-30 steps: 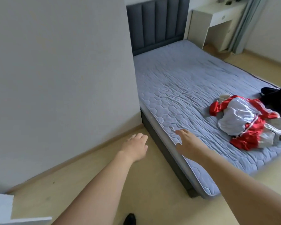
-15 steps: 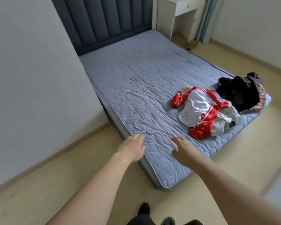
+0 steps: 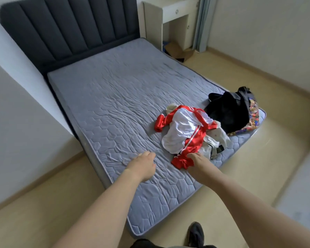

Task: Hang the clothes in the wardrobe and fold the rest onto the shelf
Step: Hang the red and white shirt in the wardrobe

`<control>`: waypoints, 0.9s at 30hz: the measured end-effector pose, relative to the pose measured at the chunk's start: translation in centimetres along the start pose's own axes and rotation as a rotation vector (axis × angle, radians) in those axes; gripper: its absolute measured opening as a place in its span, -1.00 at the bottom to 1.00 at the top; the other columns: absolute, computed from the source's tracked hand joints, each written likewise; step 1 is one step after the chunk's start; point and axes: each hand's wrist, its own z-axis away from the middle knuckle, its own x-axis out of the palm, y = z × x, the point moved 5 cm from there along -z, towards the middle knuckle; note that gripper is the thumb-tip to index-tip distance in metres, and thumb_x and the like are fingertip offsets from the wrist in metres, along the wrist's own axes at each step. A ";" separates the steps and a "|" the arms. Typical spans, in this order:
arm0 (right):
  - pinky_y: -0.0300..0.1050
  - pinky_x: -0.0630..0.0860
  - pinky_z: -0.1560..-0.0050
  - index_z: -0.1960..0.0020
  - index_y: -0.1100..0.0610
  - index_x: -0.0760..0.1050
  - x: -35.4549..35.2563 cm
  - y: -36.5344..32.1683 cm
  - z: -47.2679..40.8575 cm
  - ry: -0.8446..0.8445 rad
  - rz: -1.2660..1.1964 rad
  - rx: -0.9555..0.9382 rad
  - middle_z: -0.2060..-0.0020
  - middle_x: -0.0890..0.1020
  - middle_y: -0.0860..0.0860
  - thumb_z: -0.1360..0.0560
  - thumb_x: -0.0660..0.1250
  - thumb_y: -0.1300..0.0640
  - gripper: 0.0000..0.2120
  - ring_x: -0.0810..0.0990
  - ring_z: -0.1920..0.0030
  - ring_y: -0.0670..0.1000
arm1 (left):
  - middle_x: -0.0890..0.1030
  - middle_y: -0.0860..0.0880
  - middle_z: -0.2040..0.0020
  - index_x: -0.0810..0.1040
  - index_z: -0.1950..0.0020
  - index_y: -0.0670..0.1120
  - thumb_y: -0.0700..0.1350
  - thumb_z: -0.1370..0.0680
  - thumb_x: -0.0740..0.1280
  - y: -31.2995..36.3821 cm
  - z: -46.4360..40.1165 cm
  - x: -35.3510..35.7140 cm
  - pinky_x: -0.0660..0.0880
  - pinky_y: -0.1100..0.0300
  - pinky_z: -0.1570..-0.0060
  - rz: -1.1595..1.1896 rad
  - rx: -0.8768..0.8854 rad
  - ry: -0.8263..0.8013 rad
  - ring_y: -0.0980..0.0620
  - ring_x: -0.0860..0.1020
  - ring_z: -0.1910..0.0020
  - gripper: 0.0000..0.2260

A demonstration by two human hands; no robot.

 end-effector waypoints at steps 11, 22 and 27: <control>-0.15 0.36 -0.21 -0.34 0.16 0.39 -9.6 8.8 -10.0 -0.010 0.021 0.017 -0.28 0.44 0.07 -0.48 0.20 0.25 -0.58 0.42 -0.30 0.08 | 0.40 -0.07 -0.34 0.38 -0.37 -0.06 -0.02 -0.61 0.13 5.8 -11.3 -3.6 0.40 0.08 -0.22 0.219 -0.117 0.055 -0.07 0.46 -0.24 -0.66; -0.09 0.41 -0.23 -0.29 0.14 0.46 -18.9 21.6 -29.1 -0.137 -0.004 -0.011 -0.24 0.50 0.08 -0.38 0.12 0.24 -0.52 0.42 -0.28 0.09 | 0.55 -0.08 -0.13 0.50 -0.10 -0.06 -0.05 -0.58 0.19 15.6 -32.9 -4.5 0.43 0.09 -0.13 0.528 -0.335 0.000 -0.09 0.49 -0.13 -0.83; -0.06 0.38 -0.21 -0.27 0.30 0.44 -22.9 27.3 -38.5 -0.208 0.023 0.004 -0.20 0.49 0.17 -0.51 0.19 0.24 -0.66 0.42 -0.26 0.14 | 0.57 -0.07 0.00 0.46 0.06 -0.03 -0.07 -0.56 0.17 19.6 -44.1 -1.9 0.45 0.09 -0.01 0.643 -0.477 -0.061 -0.09 0.48 0.03 -0.90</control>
